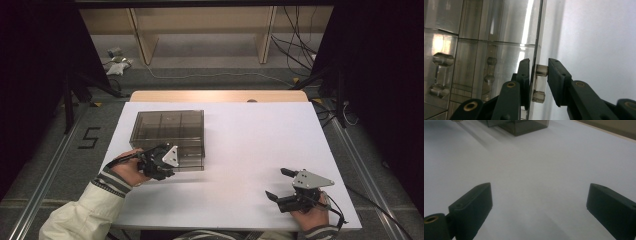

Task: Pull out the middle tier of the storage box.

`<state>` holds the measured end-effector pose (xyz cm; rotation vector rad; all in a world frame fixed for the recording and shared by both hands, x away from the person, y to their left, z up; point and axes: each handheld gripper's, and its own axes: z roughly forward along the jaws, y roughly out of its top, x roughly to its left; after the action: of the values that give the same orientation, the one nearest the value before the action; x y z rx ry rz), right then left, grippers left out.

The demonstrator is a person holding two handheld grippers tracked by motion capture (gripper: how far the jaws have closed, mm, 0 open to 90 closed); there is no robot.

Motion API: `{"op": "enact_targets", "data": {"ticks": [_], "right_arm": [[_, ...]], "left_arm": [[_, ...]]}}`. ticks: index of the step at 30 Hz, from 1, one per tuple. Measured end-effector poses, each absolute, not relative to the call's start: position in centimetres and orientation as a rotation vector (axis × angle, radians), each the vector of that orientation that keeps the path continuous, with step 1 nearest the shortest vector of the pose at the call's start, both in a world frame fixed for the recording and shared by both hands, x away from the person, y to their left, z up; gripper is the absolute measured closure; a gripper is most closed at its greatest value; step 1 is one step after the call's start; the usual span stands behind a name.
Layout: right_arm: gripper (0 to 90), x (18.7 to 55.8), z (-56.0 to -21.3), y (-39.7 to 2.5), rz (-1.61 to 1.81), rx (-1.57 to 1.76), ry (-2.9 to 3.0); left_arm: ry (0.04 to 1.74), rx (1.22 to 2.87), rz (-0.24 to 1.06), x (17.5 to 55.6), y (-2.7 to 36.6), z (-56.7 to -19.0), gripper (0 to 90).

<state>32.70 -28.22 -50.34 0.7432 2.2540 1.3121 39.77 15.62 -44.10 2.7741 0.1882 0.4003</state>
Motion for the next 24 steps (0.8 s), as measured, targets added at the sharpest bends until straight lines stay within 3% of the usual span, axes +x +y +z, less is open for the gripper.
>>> {"op": "enact_targets", "data": {"ticks": [16,24], "right_arm": [[7.6,32.71,-50.37,-28.18,1.311,0.744,2.253],[7.6,32.70,-50.37,-28.17,1.310,0.743,2.252]], "left_arm": [[0.181,2.766,0.379,39.51,15.62,-44.31,71.5],[0.214,2.704,0.356,39.50,16.09,-43.50,57.7]]}}
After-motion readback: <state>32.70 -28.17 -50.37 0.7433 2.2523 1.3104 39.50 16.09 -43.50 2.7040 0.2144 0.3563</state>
